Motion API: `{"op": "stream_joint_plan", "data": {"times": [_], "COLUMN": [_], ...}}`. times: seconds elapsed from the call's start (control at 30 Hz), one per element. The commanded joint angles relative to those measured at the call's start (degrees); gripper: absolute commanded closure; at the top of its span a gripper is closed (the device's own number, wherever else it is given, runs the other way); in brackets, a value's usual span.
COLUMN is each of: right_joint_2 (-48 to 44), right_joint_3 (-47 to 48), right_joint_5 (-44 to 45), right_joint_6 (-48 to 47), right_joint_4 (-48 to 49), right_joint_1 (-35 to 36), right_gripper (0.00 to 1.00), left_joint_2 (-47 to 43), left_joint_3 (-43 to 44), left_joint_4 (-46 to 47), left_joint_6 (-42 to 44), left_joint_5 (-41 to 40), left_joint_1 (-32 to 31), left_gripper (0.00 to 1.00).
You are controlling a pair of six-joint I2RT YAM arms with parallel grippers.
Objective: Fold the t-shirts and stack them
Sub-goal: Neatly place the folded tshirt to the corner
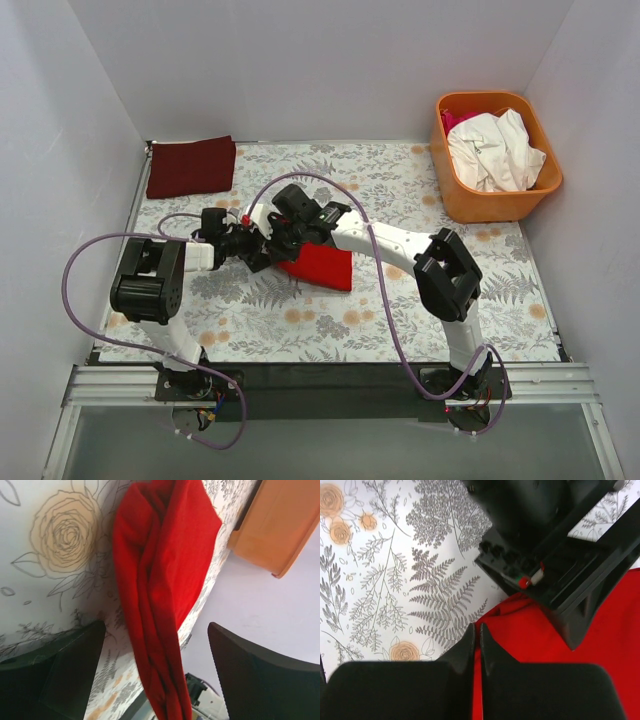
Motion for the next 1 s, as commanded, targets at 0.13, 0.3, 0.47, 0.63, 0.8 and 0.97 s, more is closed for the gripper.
{"op": "stream_joint_plan", "data": {"times": [0.13, 0.3, 0.47, 0.63, 0.8, 0.97], "right_joint_2": [2.29, 3.17, 4.22, 3.18, -1.57, -10.35], "right_joint_3": [5.34, 6.92, 7.89, 7.73, 2.9, -4.91], "right_joint_5": [-2.87, -3.05, -3.05, -2.09, -3.75, -5.34], "right_joint_6": [2.52, 2.88, 3.32, 3.58, 4.02, 2.97], "right_joint_4": [0.83, 1.01, 1.27, 1.18, 0.83, 0.3], "right_joint_1": [0.26, 0.35, 0.26, -0.44, -4.57, -9.23], "right_gripper": [0.99, 0.99, 0.99, 0.92, 0.52, 0.29], "left_joint_2": [5.21, 7.94, 9.61, 10.22, 12.95, 15.06], "left_joint_3": [1.16, 2.92, 5.03, 15.37, 29.19, 41.03], "left_joint_4": [3.77, 5.61, 6.41, -10.06, -27.68, -33.65], "left_joint_6": [-5.51, -7.27, -7.45, 7.52, 25.4, 38.5], "left_joint_5": [-7.22, -6.7, -4.77, -8.8, -15.82, -15.41], "left_joint_1": [-2.81, -3.52, -3.6, -2.99, -1.24, 2.54], "left_gripper": [0.32, 0.51, 0.82, 1.0, 1.0, 1.0]}}
